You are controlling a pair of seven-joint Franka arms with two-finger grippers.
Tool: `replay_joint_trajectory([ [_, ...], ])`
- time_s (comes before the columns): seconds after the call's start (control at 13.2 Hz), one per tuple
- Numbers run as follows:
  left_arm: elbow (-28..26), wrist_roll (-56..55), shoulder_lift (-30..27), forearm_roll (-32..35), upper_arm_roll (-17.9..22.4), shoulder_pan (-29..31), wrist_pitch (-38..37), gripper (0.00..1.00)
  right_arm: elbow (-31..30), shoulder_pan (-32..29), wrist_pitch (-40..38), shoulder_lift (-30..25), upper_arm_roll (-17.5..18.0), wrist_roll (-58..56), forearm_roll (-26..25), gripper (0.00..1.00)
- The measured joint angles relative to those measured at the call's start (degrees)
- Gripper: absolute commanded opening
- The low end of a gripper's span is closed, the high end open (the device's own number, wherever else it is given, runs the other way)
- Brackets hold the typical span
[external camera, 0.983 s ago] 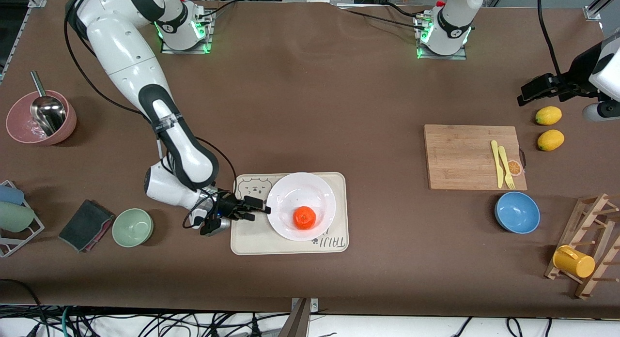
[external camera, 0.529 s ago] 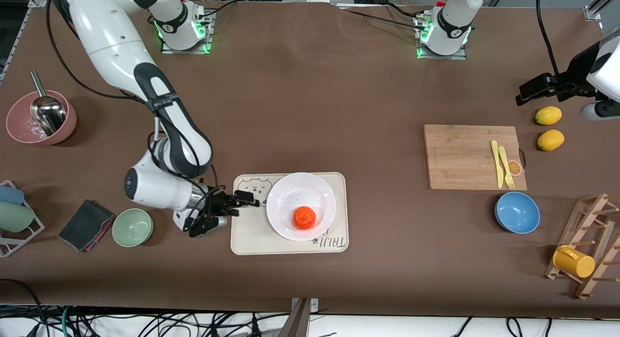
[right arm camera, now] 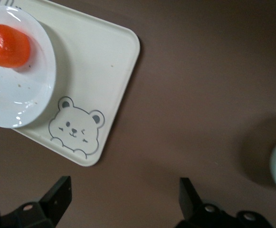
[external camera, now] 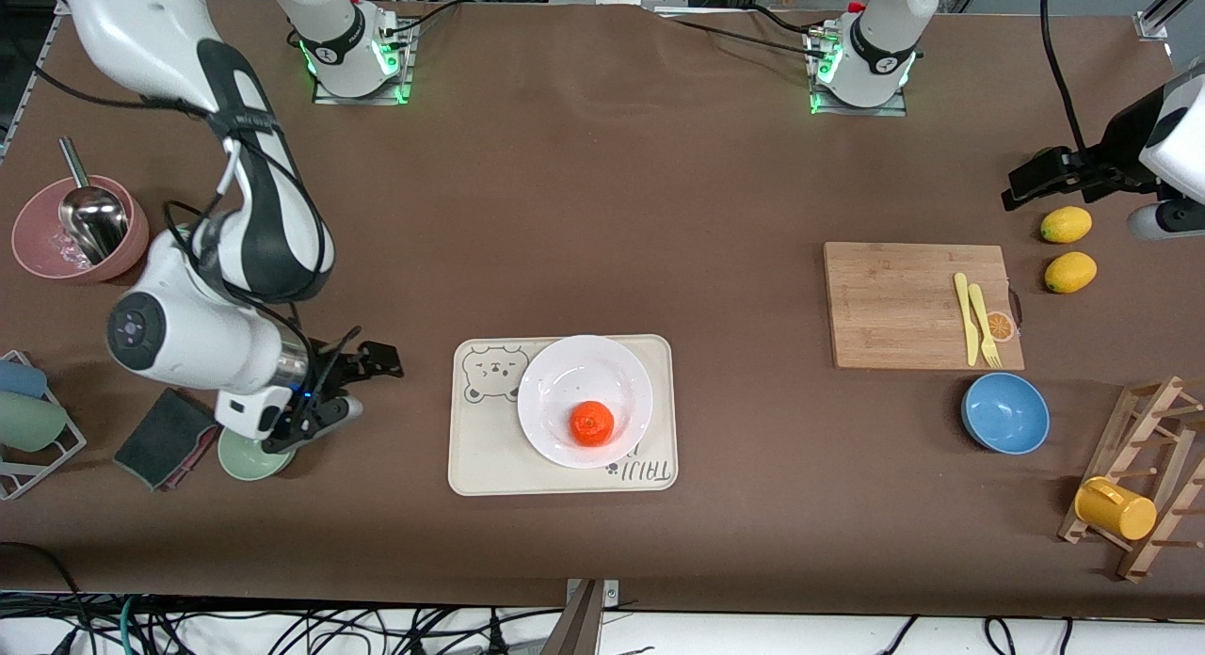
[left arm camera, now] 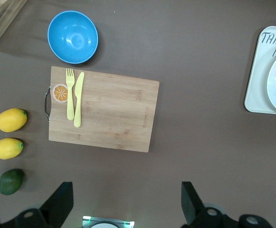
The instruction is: Place orange and plate with both arms
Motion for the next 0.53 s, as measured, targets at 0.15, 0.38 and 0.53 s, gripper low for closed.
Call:
replay_joint_trajectory([
  [0.15,-0.53,0.0,0.13,0.0,0.01,0.0,0.0,1.0,0.07,-0.02,-5.49,-4.93,-2.16,0.51,-4.29,1.0],
  [0.38,-1.17,0.0,0.06,0.0,0.0,0.0,0.0,1.0,-0.34,-0.57,-14.03,-12.47,-3.72,4.53,-7.99,1.0],
  [0.53,-1.27,0.0,0.02,0.0,-0.25,-0.01,0.0,1.0,-4.15,-2.44,-17.02,-17.86,-3.94,8.0,-8.63,1.0],
])
